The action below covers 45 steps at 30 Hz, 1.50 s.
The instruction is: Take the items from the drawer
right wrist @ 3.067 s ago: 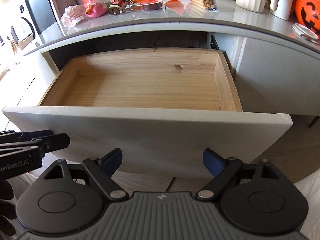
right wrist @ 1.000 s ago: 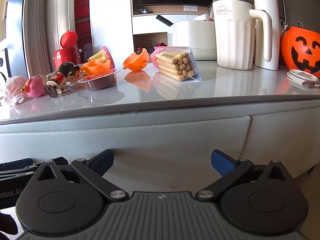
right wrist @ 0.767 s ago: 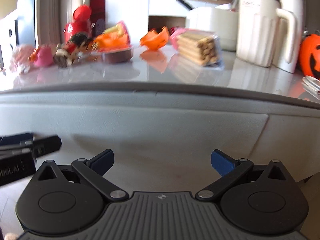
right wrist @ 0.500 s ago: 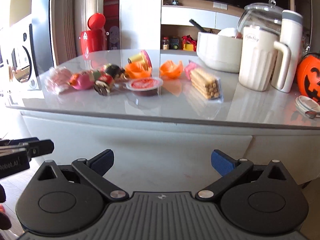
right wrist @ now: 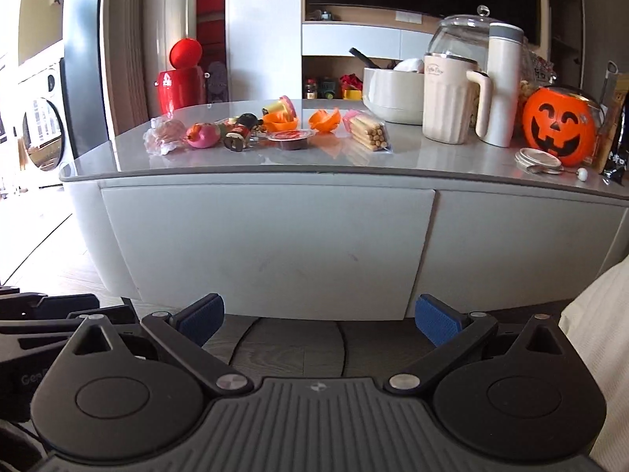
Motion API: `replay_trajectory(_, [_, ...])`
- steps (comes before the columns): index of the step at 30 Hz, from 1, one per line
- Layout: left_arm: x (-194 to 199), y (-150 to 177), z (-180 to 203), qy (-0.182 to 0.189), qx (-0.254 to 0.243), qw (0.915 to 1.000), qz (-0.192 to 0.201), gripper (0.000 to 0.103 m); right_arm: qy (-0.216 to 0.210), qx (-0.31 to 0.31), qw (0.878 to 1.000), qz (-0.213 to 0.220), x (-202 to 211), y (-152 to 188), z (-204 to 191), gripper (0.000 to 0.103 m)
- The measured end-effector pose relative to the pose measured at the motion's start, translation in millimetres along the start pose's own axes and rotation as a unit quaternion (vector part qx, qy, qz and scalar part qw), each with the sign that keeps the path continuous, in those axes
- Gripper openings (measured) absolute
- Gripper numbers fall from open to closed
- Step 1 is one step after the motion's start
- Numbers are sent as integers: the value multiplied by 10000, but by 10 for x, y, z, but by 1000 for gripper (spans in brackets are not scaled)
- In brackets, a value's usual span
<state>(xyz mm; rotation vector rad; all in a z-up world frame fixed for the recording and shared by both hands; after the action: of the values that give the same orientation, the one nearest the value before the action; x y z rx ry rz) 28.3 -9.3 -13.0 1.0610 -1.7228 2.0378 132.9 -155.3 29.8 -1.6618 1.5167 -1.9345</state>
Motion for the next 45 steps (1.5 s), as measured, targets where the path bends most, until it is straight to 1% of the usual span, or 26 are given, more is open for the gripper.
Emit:
replay_trajectory(2, [6, 1, -4, -14, 26, 10000, 38, 37, 23, -21, 9999, -114, -62, 16, 21, 103])
replay_trajectory(9, [67, 9, 3, -17, 58, 9996, 277, 37, 3, 239, 9997, -17, -37, 54, -53, 103])
replay_trajectory(13, [58, 3, 12, -20, 49, 9996, 276, 37, -20, 198, 9998, -35, -48, 48, -38, 103])
replay_trajectory(18, [55, 5, 23, -18, 28, 9996, 273, 37, -110, 153, 9998, 48, -30, 41, -31, 103])
replay_trajectory(25, [47, 13, 20, -21, 34, 9997, 256, 37, -118, 44, 9999, -14, -65, 32, -4, 103])
replay_trajectory(45, [44, 16, 7, -15, 83, 9997, 241, 37, -152, 100, 9998, -86, -90, 35, -18, 103])
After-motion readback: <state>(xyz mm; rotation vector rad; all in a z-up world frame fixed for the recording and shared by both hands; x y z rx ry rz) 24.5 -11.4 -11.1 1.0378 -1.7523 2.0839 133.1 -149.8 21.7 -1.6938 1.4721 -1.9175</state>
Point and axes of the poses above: each gripper's, at about its wrist camera, not at the fingertips, and x roughly against the way its jaws point, z to its right, y to its underside, the point moved 1 cm from there along -x, roughly the way its jaws point, and after that the axes turned 5 degrees about -z, right-handed, at the moved point
